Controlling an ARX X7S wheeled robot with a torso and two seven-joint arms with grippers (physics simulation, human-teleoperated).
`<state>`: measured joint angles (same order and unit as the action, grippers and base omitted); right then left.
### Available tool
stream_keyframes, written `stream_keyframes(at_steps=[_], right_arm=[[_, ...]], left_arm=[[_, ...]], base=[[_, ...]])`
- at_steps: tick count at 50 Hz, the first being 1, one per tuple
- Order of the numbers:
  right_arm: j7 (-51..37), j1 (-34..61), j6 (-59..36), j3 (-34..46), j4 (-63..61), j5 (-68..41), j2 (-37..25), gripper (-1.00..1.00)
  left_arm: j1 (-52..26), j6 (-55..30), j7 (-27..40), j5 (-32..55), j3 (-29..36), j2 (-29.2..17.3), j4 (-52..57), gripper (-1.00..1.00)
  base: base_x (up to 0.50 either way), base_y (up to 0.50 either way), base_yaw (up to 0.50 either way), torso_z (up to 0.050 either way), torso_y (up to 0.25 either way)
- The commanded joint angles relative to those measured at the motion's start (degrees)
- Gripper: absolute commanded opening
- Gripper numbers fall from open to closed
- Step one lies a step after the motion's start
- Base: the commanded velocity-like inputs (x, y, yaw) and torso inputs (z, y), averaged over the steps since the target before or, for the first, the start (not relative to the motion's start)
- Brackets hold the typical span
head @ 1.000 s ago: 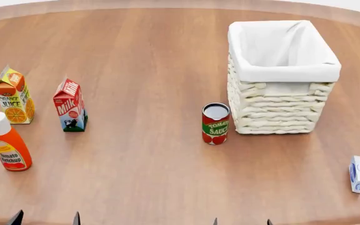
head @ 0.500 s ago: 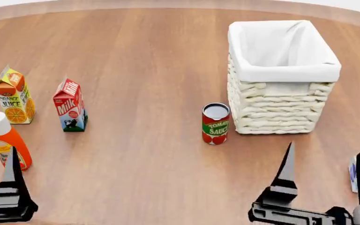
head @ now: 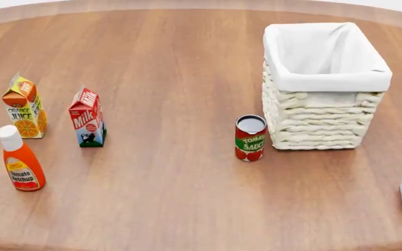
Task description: Pick the milk and place it in the basket.
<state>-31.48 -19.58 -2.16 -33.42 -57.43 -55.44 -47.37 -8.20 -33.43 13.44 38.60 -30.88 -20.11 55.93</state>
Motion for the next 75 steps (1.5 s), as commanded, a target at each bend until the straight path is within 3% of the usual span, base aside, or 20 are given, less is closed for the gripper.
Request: stream_keyframes(at_steps=[1, 25, 47, 75], right_arm=[[-3.8, -8.1, 9.6, -0.4, -2.2, 1.4, -7.3, 1.0], [-5.6, -8.6, 11.6, 3.5, -1.6, 4.6, -10.5, 1.0], [-5.7, -10.6, 13.4, 4.8, -1.6, 7.5, -11.9, 1.0], [-5.4, -11.6, 14.6, 6.0, -1.1, 8.8, -13.0, 1.0]], left_arm=[[0.4, -0.8, 0.9, 3.0, -4.1, -1.3, 3.3, 1.0], [1.7, 2.2, 1.9, 1.5, -1.0, -2.7, 1.7, 1.0], [2.6, 3.8, 2.7, 1.3, 0.0, -3.5, 1.0, 1.0], [3.3, 5.0, 3.8, 1.3, 1.2, -4.5, 0.6, 1.0]], base=[[0.0, 0.5, 0.0, 0.0, 0.0], [0.0, 0.5, 0.0, 0.0, 0.0], [0.01, 0.02, 0.0, 0.0, 0.0], [0.49, 0.0, 0.0, 0.0, 0.001]])
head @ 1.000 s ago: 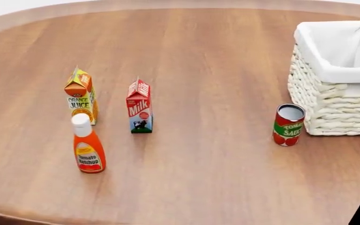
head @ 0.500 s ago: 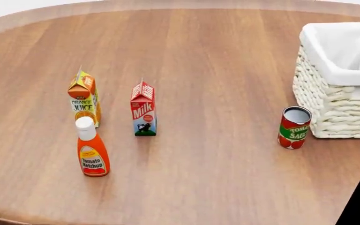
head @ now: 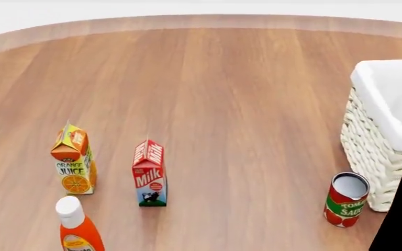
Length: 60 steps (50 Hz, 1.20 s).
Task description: Pick the milk and place it in the basket.
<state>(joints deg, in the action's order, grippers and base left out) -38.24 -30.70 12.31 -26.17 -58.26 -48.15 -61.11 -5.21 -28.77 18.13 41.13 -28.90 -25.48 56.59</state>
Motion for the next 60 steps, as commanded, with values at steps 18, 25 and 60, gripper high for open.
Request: stream_keyframes(at_steps=[18, 25, 60], right_arm=[[0.8, -0.3, 0.4, 0.2, 0.0, 2.4, 0.0, 1.0], [0.7, -0.2, 0.7, 0.6, 0.1, 2.5, -0.2, 1.0], [-0.2, 1.8, 0.1, 4.4, 1.3, 4.3, -1.8, 1.0]], left_arm=[[0.9, 1.5, -0.6, -1.6, 0.0, 0.4, -0.5, 1.0], [1.0, 1.8, -0.4, -1.6, 0.3, 0.2, -0.6, 1.0], [1.6, 2.9, 0.6, -1.4, 1.2, -0.9, -0.9, 1.0]], base=[[0.5, 0.0, 0.0, 0.0, 0.001], [0.5, 0.0, 0.0, 0.0, 0.001], [0.38, 0.0, 0.0, 0.0, 0.001]])
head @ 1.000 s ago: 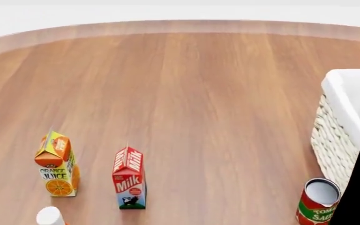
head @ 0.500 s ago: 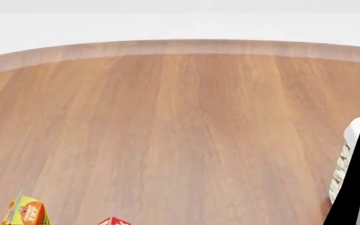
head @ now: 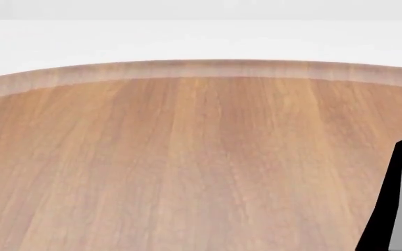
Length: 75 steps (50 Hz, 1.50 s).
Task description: Pick the milk and place it in the basket.
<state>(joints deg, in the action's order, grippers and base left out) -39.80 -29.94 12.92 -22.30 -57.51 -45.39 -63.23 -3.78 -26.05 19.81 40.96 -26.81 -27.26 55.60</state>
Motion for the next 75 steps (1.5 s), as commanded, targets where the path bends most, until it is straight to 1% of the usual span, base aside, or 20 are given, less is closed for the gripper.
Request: stream_keyframes(at_steps=[1, 5, 9, 10, 13, 14, 16, 17, 19, 21, 26, 29, 37, 41, 45, 54, 75], right_arm=[[1.5, 1.2, -0.4, 0.9, 0.7, 1.5, 0.3, 1.0], [2.3, 2.1, -0.1, 2.3, 2.1, 0.8, -0.2, 1.0], [3.6, 5.0, -0.2, 5.6, 4.7, -1.7, -2.3, 1.0], [4.6, 7.5, -0.4, 8.2, 6.4, -2.9, -3.4, 1.0], [6.9, 11.3, -0.6, 12.4, 8.7, -4.6, -4.7, 1.0], [10.7, 13.7, -0.8, 15.7, 10.4, -5.4, -5.4, 1.0], [15.2, 15.8, -0.6, 18.9, 11.8, -6.8, -5.6, 1.0], [15.2, 16.5, -1.0, 19.6, 12.4, -6.4, -5.4, 1.0], [18.8, 20.0, -1.9, 22.7, 14.8, -9.3, -4.9, 1.0], [19.5, 22.9, -3.7, 24.8, 16.6, -10.2, -4.4, 1.0], [25.2, 28.2, -6.1, 29.3, 20.3, -11.1, -2.7, 1.0], [28.0, 32.7, -9.2, 32.4, 23.2, -12.6, -1.2, 1.0], [35.1, 40.0, -15.8, 39.6, 28.0, -11.6, 2.5, 1.0], [35.8, 43.6, -20.3, 43.0, 29.8, -10.2, 4.3, 1.0], [39.2, 46.0, -23.4, 46.8, 31.0, -7.8, 5.9, 1.0], [45.7, 48.3, -26.3, 52.6, 33.0, -3.1, 8.1, 1.0], [56.4, 49.6, -29.1, 60.7, 35.6, 1.7, 10.4, 1.0]], left_arm=[[0.2, 0.3, -1.0, -1.0, -1.0, 0.8, 0.0, 1.0], [0.3, 0.4, -1.0, -1.1, -0.8, 0.7, 0.0, 1.0], [0.4, 0.7, -1.0, -1.4, -0.4, 0.8, -0.2, 1.0], [0.5, 0.7, -1.0, -1.6, -0.3, 0.8, -0.3, 1.0], [0.5, 0.9, -1.0, -1.7, -0.1, 0.7, -0.4, 1.0], [0.5, 0.9, -0.9, -1.7, -0.1, 0.7, -0.5, 1.0], [0.6, 1.0, -1.0, -1.9, 0.2, 0.7, -0.6, 1.0], [0.6, 1.0, -0.9, -2.0, 0.2, 0.7, -0.6, 1.0], [0.6, 1.1, -0.9, -2.0, 0.4, 0.7, -0.7, 1.0], [0.6, 1.2, -0.9, -2.2, 0.5, 0.6, -0.7, 1.0], [0.6, 1.3, -0.7, -2.0, 0.5, 0.5, -0.8, 1.0], [0.7, 1.4, -0.7, -2.4, 0.8, 0.4, -0.9, 1.0], [0.8, 1.7, -0.6, -2.3, 1.0, 0.3, -1.1, 1.0], [0.8, 1.8, -0.5, -2.4, 1.1, 0.3, -1.2, 1.0], [0.9, 2.0, -0.5, -2.5, 1.3, 0.3, -1.4, 1.0], [1.0, 2.2, -0.3, -2.3, 1.3, 0.0, -1.5, 1.0], [1.3, 2.7, 0.1, -2.0, 1.5, -0.4, -1.7, 1.0]], base=[[0.0, 0.0, 0.0, 0.0, 0.0], [0.0, 0.0, 0.0, 0.0, 0.0], [0.0, 0.0, 0.0, 0.0, 0.0], [0.0, 0.0, 0.0, 0.0, 0.0], [0.0, 0.0, 0.0, 0.0, 0.0], [0.0, 0.0, 0.0, 0.0, 0.0], [0.0, 0.0, 0.0, 0.0, 0.0], [0.0, 0.0, 0.0, 0.0, 0.0], [0.0, 0.0, 0.0, 0.0, 0.0], [0.0, 0.0, 0.0, 0.0, 0.0], [0.0, 0.0, 0.0, 0.0, 0.0], [0.0, 0.0, 0.0, 0.0, 0.0], [0.0, 0.0, 0.0, 0.0, 0.0], [0.0, 0.0, 0.0, 0.0, 0.0], [0.0, 0.0, 0.0, 0.0, 0.0], [0.0, 0.0, 0.0, 0.0, 0.0], [0.0, 0.0, 0.0, 0.0, 0.0]])
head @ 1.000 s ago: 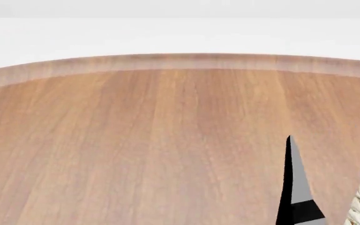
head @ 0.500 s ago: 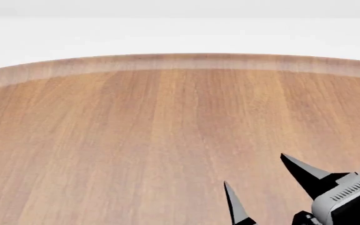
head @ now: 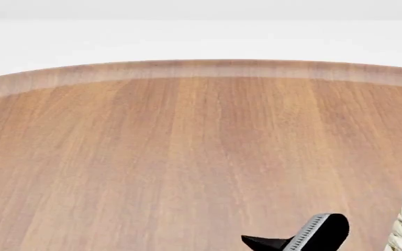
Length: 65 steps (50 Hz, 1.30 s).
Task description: Pick the milk and place it in the basket.
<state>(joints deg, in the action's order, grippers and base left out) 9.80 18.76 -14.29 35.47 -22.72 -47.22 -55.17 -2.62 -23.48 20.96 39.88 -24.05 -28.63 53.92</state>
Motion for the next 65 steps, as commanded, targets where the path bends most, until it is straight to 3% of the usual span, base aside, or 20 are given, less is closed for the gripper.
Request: stream_keyframes(at_steps=[1, 25, 65], right_arm=[[7.0, 1.0, -2.0, 3.2, 1.0, 3.9, 2.5, 1.0], [12.3, 2.5, -3.4, 8.5, 0.7, 7.5, 5.8, 1.0], [18.3, 10.6, -5.0, 15.0, 15.1, 14.5, 18.9, 1.0]], left_arm=[[0.1, 0.1, -1.1, -1.0, -1.2, 0.9, -0.1, 1.0], [0.4, 0.7, -0.7, -1.0, -0.7, 0.5, -0.4, 1.0], [0.9, 2.0, -0.4, -1.0, -0.1, 0.0, -1.2, 1.0]], base=[[0.0, 0.0, 0.0, 0.0, 0.0], [0.0, 0.0, 0.0, 0.0, 0.0], [0.0, 0.0, 0.0, 0.0, 0.0]])
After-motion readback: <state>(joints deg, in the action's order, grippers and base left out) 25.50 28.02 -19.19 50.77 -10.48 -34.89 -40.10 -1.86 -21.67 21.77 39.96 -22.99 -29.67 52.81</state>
